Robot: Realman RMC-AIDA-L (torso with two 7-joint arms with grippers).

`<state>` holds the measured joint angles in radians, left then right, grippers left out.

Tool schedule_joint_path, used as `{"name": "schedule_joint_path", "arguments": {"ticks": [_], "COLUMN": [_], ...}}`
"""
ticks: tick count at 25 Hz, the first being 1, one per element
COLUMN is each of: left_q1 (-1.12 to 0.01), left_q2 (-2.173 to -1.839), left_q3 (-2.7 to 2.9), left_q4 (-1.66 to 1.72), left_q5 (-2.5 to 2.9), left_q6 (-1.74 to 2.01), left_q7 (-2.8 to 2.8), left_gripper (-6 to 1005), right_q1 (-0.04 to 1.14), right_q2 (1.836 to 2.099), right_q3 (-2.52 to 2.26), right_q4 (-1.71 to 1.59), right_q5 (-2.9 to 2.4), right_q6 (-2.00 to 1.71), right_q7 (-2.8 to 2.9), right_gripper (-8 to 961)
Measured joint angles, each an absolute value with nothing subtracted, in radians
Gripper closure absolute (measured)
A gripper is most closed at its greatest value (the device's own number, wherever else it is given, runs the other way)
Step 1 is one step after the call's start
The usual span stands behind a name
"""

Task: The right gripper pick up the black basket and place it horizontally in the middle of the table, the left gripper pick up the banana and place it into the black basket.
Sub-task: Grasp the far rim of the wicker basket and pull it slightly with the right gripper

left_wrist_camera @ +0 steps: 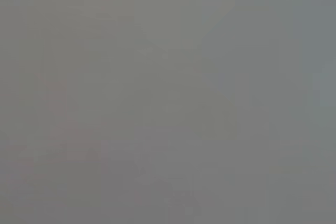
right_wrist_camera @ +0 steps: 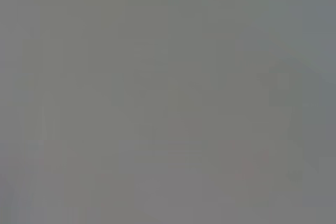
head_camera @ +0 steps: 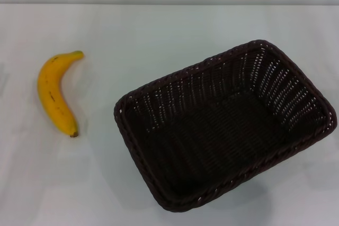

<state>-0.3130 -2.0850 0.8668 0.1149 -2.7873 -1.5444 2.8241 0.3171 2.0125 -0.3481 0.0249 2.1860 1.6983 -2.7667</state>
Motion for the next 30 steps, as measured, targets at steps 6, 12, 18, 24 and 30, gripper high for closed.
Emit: {"name": "schedule_joint_path", "arguments": {"ticks": [6,12,18,24,30], "left_q1": [-0.312,-0.306,-0.304,-0.305,-0.306], "left_q2": [-2.084,-2.086,-2.085,-2.082,-2.08], "left_q3": [0.869,0.867,0.867,0.867,0.867], "left_q4": [0.115,0.115,0.114,0.122,0.119], "left_q5": [-2.783,-2.788,-2.792,-2.815,-2.82], "left_q6": [-1.543,-1.568,-1.566,-1.564,-1.538], "left_q7": [2.824,2.824,2.824,2.824,2.823], "left_gripper": [105,105,105,106,106], "right_q1": [0.312,0.319,0.311,0.26,0.259], "right_q2": [2.012,2.011,2.007,1.998,2.001], "right_q3": [-0.356,-0.409,-0.495,-0.72,-0.764], "right_q4": [0.029,-0.004,-0.125,-0.448,-0.829], "right_q5": [2.18,2.134,2.12,2.078,1.784], "right_q6": [1.729,1.723,1.697,1.554,1.436], "right_q7": [-2.755,-2.714,-2.535,-2.187,-1.762], "right_gripper": [99,102,107,110,111]}}
